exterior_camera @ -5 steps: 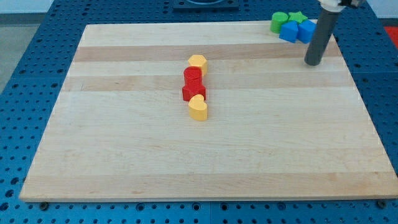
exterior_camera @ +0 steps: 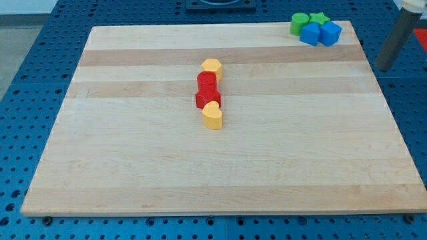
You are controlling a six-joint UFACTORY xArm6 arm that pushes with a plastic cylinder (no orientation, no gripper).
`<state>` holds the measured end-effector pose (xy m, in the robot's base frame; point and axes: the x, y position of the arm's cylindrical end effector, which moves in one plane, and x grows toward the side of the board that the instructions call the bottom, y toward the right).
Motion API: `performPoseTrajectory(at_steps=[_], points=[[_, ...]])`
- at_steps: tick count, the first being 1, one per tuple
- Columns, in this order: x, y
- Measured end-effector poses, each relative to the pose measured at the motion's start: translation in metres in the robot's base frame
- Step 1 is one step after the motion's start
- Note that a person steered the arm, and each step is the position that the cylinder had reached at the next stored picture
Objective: Push the green circle with green star towards left
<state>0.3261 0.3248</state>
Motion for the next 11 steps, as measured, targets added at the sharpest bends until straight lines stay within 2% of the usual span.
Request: performPoseTrajectory(at_steps=[2,3,6,8,11], points=[[-0.115,-0.001],[-0.135,-0.005],[-0.134,-0.064],[-0.129,-0.125],[-0.088,-0.229]])
